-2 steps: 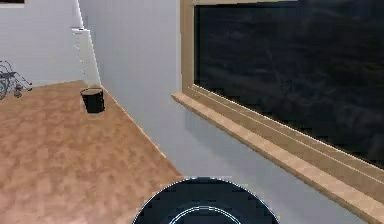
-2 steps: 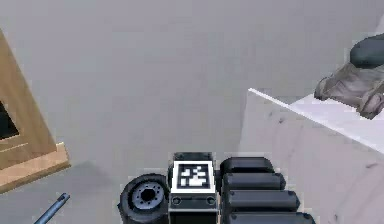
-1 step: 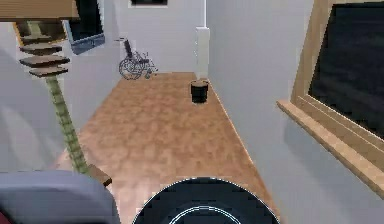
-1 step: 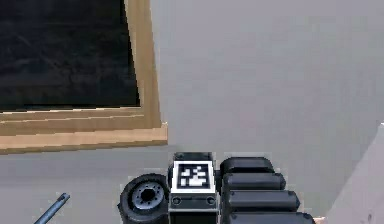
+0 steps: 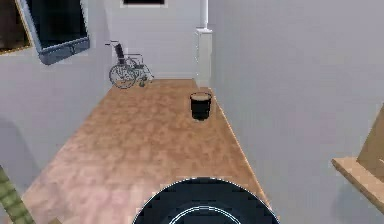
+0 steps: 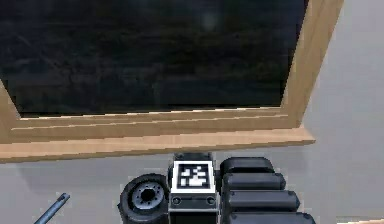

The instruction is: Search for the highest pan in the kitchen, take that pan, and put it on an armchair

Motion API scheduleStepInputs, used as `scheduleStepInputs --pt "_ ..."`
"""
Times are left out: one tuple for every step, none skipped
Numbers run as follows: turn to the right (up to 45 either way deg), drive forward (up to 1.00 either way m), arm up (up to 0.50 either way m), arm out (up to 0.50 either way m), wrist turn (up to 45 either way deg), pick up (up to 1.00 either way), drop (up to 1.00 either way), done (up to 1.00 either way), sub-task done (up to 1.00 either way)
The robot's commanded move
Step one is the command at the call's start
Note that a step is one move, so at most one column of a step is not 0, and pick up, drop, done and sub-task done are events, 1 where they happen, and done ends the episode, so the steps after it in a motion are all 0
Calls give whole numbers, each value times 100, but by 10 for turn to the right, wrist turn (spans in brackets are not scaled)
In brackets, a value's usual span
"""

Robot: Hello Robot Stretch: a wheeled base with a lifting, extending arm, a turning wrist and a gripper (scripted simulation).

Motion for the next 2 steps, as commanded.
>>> scheduleStepInputs --pt "450 0 0 0 0 0 0 0 0" --pt "330 0 0 0 0 0 0 0 0"
